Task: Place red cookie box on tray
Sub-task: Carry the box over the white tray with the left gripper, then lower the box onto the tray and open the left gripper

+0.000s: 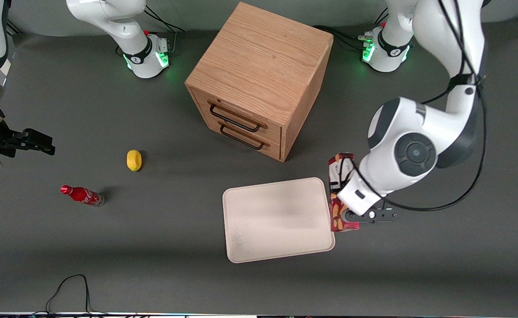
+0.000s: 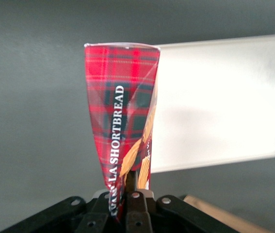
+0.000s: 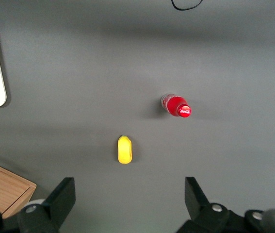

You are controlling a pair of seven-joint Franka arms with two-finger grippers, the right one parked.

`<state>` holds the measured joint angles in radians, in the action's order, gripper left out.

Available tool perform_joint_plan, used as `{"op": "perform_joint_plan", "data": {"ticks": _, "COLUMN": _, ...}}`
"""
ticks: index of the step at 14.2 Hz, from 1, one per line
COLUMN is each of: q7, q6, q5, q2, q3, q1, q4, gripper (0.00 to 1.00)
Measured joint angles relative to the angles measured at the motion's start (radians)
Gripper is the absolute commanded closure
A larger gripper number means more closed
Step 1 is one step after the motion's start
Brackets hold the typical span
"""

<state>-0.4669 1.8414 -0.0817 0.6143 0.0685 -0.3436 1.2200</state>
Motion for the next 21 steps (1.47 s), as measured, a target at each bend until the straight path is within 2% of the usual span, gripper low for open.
{"op": "perform_joint_plan", "data": {"ticks": 3, "q7": -0.057, "q6": 0.021, "q5": 0.006, "q2": 0.067, "q3": 0.002, "q1": -0.001, "q4": -0.029, "gripper": 1.0}}
{"op": "perform_joint_plan", "data": {"ticks": 10, "q7": -0.158, "q6": 0.272, "q5": 0.141, "q2": 0.194, "q3": 0.007, "q1": -0.065, "q4": 0.037, "gripper": 1.0}}
{"op": "perform_joint_plan", "data": {"ticks": 20, "q7": -0.193, "q6": 0.301, "q5": 0.147, "q2": 0.229, "q3": 0.003, "q1": -0.065, "q4": 0.042, "gripper": 1.0}}
{"op": "perform_joint_plan", "data": {"ticks": 21, "q7": -0.194, "q6": 0.301, "q5": 0.147, "q2": 0.229, "q3": 0.003, "q1": -0.065, "q4": 0.042, "gripper": 0.01}}
